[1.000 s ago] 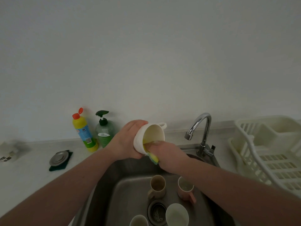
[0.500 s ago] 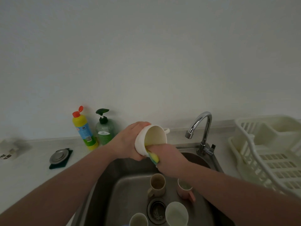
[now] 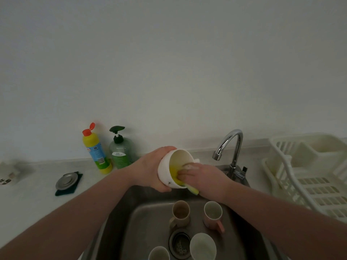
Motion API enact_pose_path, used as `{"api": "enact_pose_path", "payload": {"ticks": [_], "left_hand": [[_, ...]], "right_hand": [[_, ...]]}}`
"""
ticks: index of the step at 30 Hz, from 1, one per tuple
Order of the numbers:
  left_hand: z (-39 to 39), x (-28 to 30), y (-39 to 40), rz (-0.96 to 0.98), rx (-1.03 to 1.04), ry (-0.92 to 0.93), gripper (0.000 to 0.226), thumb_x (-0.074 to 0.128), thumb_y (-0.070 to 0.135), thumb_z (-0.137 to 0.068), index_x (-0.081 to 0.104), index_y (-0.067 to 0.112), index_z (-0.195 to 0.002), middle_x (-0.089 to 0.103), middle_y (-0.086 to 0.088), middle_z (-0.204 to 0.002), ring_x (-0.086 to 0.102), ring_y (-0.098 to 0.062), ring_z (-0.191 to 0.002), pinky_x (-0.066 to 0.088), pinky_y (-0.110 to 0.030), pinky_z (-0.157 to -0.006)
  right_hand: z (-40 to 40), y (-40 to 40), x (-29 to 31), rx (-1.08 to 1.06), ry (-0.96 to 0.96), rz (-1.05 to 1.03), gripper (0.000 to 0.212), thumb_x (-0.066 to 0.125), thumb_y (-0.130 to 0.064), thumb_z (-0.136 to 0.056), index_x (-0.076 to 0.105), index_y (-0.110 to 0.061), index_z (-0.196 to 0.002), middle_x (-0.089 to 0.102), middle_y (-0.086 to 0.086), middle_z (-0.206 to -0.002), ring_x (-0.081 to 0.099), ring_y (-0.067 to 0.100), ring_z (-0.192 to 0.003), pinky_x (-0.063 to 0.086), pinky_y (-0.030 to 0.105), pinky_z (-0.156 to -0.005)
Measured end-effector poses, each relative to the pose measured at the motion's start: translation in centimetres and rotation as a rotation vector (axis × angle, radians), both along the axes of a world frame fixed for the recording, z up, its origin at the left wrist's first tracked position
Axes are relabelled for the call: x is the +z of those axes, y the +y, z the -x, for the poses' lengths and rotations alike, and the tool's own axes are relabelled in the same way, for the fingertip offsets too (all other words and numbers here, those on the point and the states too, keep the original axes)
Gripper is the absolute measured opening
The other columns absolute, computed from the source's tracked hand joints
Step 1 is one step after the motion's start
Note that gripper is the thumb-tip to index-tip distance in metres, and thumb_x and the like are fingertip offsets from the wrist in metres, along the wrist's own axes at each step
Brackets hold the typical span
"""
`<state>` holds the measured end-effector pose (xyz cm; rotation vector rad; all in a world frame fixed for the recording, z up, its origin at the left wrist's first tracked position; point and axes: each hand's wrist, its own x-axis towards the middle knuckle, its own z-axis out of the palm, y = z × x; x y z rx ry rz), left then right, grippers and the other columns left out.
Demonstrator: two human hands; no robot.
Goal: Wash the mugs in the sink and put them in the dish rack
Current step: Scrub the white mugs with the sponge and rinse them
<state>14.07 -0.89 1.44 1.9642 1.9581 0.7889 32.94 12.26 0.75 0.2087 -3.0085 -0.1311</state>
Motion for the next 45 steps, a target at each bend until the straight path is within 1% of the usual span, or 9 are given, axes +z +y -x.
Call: {"api": "enact_pose_path", "payload": {"ticks": [2, 5, 8, 19, 25, 28, 36, 40, 45], "left_hand": [[-0.3, -0.7, -0.1, -0.085, 0.024, 0.024, 0.105, 0.086, 0.050, -0.050, 0.028, 0.039, -0.137, 0.042, 0.019, -0.135, 0.048, -0.006, -0.122, 0.046, -0.024, -0.099], [-1.3, -2.1, 0.2, -0.323, 0.166, 0.150, 0.105, 0.082, 0.057, -0.053, 0.030, 0.026, -0.139, 0.042, 0.012, -0.134, 0.044, -0.007, -0.122, 0.045, -0.036, -0.101], [-2.1, -2.5, 0.7, -0.478, 0.269, 0.196, 0.102, 0.074, 0.060, -0.055, 0.030, 0.017, -0.137, 0.040, 0.005, -0.134, 0.038, -0.008, -0.123, 0.041, -0.035, -0.102], [-1.3, -1.4, 1.0, -0.450, 0.263, 0.272, 0.102, 0.071, 0.060, -0.054, 0.031, 0.016, -0.137, 0.044, -0.001, -0.133, 0.042, -0.013, -0.122, 0.044, -0.036, -0.099], [-0.5, -0.7, 0.6, -0.297, 0.143, 0.227, 0.102, 0.081, 0.051, -0.052, 0.033, 0.018, -0.136, 0.050, 0.001, -0.129, 0.045, -0.005, -0.116, 0.042, -0.017, -0.093], [-0.1, -0.5, 0.7, -0.274, 0.141, 0.184, 0.105, 0.088, 0.045, -0.050, 0.036, 0.019, -0.137, 0.046, 0.010, -0.129, 0.045, -0.001, -0.115, 0.037, -0.009, -0.093], [0.2, -0.8, 0.9, -0.328, 0.192, 0.283, 0.106, 0.078, 0.054, -0.049, 0.030, 0.020, -0.137, 0.050, -0.004, -0.131, 0.051, -0.022, -0.119, 0.051, -0.041, -0.093], [-0.3, -0.6, 0.7, -0.315, 0.183, 0.257, 0.103, 0.076, 0.055, -0.048, 0.031, 0.025, -0.135, 0.051, 0.001, -0.129, 0.051, -0.017, -0.117, 0.053, -0.041, -0.090], [-0.6, 0.0, 0.6, -0.235, 0.118, 0.164, 0.100, 0.078, 0.051, -0.048, 0.031, 0.032, -0.135, 0.043, 0.016, -0.127, 0.044, -0.002, -0.118, 0.039, -0.017, -0.097]], "right_hand": [[0.1, 0.0, 0.0, -0.030, 0.030, 0.039, 0.064, 0.091, -0.009, -0.046, 0.071, -0.016, -0.106, 0.071, 0.001, -0.108, 0.068, 0.022, -0.097, 0.059, 0.032, -0.067], [0.4, -0.4, 0.5, -0.114, 0.005, 0.094, 0.056, 0.065, -0.009, -0.084, 0.048, -0.016, -0.136, 0.048, 0.005, -0.142, 0.044, 0.025, -0.130, 0.045, 0.038, -0.100], [0.7, -0.6, 0.9, -0.171, -0.010, 0.129, 0.056, 0.055, -0.012, -0.091, 0.037, -0.019, -0.143, 0.038, 0.001, -0.149, 0.033, 0.021, -0.137, 0.035, 0.034, -0.108], [2.2, -1.3, 1.0, -0.293, -0.015, 0.206, 0.052, 0.060, -0.017, -0.089, 0.041, -0.023, -0.138, 0.048, 0.000, -0.139, 0.047, 0.020, -0.125, 0.041, 0.033, -0.102], [1.7, 0.1, 2.9, -0.103, -0.153, -0.124, 0.054, 0.059, -0.016, -0.089, 0.040, -0.023, -0.139, 0.045, 0.001, -0.143, 0.044, 0.024, -0.128, 0.047, 0.038, -0.094], [1.9, 0.2, 3.2, -0.127, -0.160, -0.123, 0.054, 0.061, -0.016, -0.087, 0.042, -0.022, -0.137, 0.047, 0.003, -0.141, 0.046, 0.025, -0.126, 0.049, 0.040, -0.095], [2.9, -2.0, 2.7, -0.301, -0.120, 0.320, 0.038, 0.060, -0.013, -0.088, 0.051, -0.019, -0.125, 0.059, 0.003, -0.119, 0.059, 0.022, -0.104, 0.050, 0.030, -0.089], [2.4, -1.0, 3.4, -0.206, -0.200, 0.079, 0.049, 0.060, -0.012, -0.088, 0.044, -0.018, -0.133, 0.053, 0.006, -0.131, 0.057, 0.025, -0.111, 0.050, 0.033, -0.086], [1.8, -0.1, 3.8, -0.145, -0.198, -0.078, 0.060, 0.059, -0.015, -0.089, 0.035, -0.023, -0.143, 0.037, 0.001, -0.148, 0.044, 0.024, -0.128, 0.049, 0.037, -0.092]]}}
